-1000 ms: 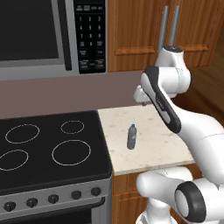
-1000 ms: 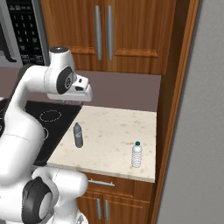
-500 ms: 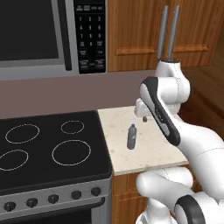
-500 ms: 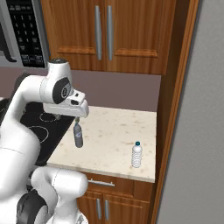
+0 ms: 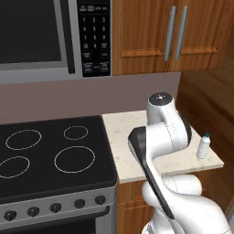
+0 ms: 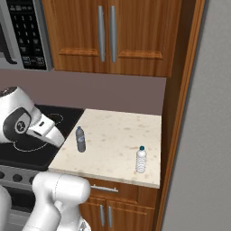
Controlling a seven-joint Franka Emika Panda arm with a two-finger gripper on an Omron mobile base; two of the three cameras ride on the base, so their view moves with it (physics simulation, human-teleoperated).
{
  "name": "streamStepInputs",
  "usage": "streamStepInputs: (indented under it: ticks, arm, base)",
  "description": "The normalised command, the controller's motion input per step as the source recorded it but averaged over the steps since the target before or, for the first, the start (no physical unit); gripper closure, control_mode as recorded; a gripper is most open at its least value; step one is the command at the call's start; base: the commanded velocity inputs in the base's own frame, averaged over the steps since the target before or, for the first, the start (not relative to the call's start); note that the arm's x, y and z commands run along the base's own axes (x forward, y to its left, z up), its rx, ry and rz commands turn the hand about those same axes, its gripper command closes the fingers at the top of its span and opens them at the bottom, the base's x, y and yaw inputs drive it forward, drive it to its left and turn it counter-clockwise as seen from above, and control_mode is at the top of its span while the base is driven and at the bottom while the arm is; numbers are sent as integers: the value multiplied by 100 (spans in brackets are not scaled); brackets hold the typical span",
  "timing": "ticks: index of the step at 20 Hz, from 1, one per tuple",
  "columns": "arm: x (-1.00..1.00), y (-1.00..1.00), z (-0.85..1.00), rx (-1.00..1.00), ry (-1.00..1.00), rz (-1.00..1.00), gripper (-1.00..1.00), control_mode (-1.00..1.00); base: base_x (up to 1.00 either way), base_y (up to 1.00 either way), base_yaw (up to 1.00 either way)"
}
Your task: Take the bottled waters from the counter and place them in the freezer to freeze. Close the freezer door after placing the bottles.
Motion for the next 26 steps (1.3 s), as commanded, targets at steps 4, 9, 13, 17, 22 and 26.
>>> streamStepInputs:
  ticks: [4,9,13,17,22,26]
  arm:
    - [4,90,-12,-50,-28,-51,-100,-100]
    - [74,87,-23,-60,-25,-48,-100,-100]
    - [100,49,-15,-41,-10,-44,-100,-100]
    - [98,10,-33,-17,0,-22,-100,-100]
    - [33,0,-17,1,-7,-11,-100,-100]
    - [27,0,-14,8,-16,-9,-100,-100]
  base:
    - [0,0,0]
    - [0,0,0]
    - [0,0,0]
    - [0,0,0]
    - [0,0,0]
    - [0,0,0]
